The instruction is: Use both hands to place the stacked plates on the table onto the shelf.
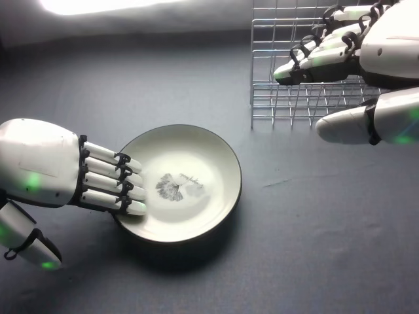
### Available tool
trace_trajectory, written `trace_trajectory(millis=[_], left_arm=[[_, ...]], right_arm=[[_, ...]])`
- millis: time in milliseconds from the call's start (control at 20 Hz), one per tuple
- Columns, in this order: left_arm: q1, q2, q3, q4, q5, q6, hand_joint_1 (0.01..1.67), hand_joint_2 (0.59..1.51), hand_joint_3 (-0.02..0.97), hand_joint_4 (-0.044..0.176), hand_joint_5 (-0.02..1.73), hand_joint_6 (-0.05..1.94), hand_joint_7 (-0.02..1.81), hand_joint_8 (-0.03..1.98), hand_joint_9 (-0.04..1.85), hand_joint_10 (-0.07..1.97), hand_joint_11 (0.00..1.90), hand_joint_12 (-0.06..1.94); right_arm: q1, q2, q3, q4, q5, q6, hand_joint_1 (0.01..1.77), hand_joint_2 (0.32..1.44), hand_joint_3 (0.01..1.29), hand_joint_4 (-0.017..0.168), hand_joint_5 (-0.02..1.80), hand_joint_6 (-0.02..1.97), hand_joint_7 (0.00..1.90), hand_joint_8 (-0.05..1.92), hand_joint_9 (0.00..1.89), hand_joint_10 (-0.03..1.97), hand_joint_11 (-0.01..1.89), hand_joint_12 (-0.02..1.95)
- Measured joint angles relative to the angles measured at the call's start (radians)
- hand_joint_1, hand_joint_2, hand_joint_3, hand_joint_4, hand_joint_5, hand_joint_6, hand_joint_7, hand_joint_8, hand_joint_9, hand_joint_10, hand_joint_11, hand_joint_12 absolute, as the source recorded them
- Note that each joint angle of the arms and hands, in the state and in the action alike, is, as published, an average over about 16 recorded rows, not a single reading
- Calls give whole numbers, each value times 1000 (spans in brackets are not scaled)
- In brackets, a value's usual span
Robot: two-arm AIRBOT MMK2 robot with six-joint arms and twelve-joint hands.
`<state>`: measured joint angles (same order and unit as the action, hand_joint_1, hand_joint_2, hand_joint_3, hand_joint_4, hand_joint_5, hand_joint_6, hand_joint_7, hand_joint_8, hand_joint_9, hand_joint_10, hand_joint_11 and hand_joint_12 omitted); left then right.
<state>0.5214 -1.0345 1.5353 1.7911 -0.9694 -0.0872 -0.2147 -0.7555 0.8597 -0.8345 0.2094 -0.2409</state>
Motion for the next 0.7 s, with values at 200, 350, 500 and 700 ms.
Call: trace_trajectory(millis=[200,350,500,700], left_arm=[[21,-6,3,-21,5,15,16,1201,19,-6,-15,-27,-9,-13,14,8,14,-1],[37,-13,-1,-43,9,25,16,1201,20,-6,-15,-28,-11,-14,12,8,14,-1],[51,-20,-12,-67,14,33,15,1202,19,-6,-16,-29,-12,-17,10,8,14,-1],[64,-29,-31,-96,22,40,15,1202,19,-6,-16,-30,-13,-20,8,8,14,-1]], right_arm=[[-4,0,0,-3,6,0,22,1340,14,-1,276,25,339,13,317,28,21,1001],[-8,0,0,-4,10,0,21,1340,14,-1,278,26,345,12,322,28,20,1010],[-12,0,0,-6,14,0,21,1340,14,-1,277,26,347,12,325,28,20,999],[-17,1,0,-6,19,0,21,1340,14,-1,280,25,350,12,326,28,20,996]])
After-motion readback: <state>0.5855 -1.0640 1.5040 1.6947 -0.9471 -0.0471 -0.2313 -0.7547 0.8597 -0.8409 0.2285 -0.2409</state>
